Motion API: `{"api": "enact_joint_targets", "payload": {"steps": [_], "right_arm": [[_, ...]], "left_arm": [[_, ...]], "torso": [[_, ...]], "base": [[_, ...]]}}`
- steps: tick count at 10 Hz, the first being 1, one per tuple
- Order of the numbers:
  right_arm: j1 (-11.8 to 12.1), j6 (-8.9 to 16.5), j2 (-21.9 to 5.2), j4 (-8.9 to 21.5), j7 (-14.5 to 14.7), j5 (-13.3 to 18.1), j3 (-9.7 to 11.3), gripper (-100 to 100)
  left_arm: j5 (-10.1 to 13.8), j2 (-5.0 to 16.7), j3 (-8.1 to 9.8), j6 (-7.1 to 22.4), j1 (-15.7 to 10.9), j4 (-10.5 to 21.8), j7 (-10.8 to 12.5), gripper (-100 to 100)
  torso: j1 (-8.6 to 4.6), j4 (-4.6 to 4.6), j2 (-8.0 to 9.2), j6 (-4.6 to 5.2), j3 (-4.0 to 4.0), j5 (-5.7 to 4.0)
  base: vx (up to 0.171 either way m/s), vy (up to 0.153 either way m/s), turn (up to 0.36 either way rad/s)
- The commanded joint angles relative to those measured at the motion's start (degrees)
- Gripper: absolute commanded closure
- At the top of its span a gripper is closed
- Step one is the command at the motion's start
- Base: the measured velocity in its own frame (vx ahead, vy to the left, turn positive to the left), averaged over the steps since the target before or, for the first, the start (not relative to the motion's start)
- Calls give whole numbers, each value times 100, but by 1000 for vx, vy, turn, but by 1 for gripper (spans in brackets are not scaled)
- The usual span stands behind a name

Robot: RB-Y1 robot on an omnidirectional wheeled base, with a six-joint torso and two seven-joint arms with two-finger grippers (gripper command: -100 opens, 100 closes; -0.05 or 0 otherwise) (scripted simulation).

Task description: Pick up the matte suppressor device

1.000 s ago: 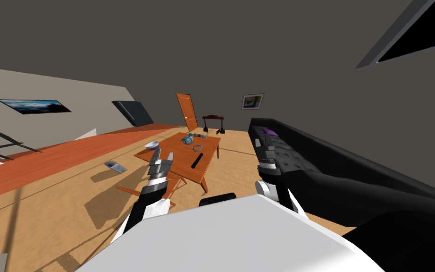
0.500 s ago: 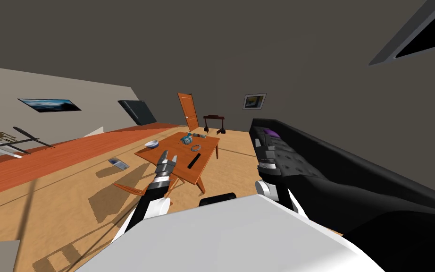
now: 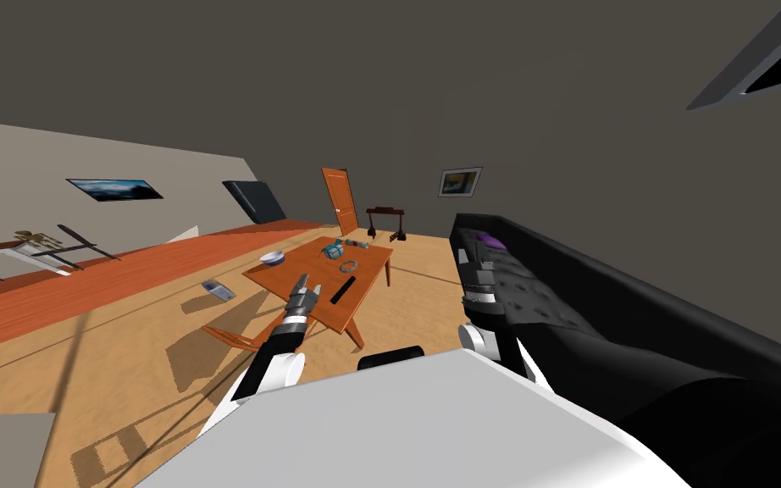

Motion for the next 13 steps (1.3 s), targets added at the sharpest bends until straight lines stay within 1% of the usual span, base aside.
{"api": "enact_joint_targets", "payload": {"steps": [1,2,4,5,8,9,11,12,13], "right_arm": [[0,0,0,0,0,0,0,0],[0,0,0,0,0,0,0,0],[0,0,0,0,0,0,0,0],[0,0,0,0,0,0,0,0],[1,0,0,0,0,0,0,0],[1,0,0,0,0,0,0,0],[1,0,-1,0,0,0,-1,0],[1,0,-1,0,0,0,-1,0],[2,0,-1,0,0,0,-1,0]], "left_arm": [[103,74,10,286,-84,211,9,-100],[103,74,10,346,-84,211,9,-100],[248,185,71,738,-221,525,37,-100],[248,185,71,783,-221,525,37,-100],[451,323,243,1360,-439,1037,84,-100],[451,323,243,1446,-439,1037,84,-100],[574,386,415,1869,-593,1364,120,-100],[632,408,517,2067,-672,1577,139,-100],[632,408,517,2106,-672,1589,139,-100]], "torso": [[0,0,0,0,0,0],[-15,-1,-6,0,-3,-3],[7,0,1,1,1,1],[2,0,-2,0,-1,0],[6,-3,-16,0,-9,1],[-3,-6,-30,0,-17,-2],[21,-7,-32,1,-19,3],[16,-9,-40,0,-23,2],[17,-11,-50,-1,-29,2]], "base": [[59,-186,120],[34,-132,37],[34,-130,74],[46,-117,48],[87,-134,88],[114,-115,37],[123,-101,69],[172,-111,102],[121,-92,35]]}}
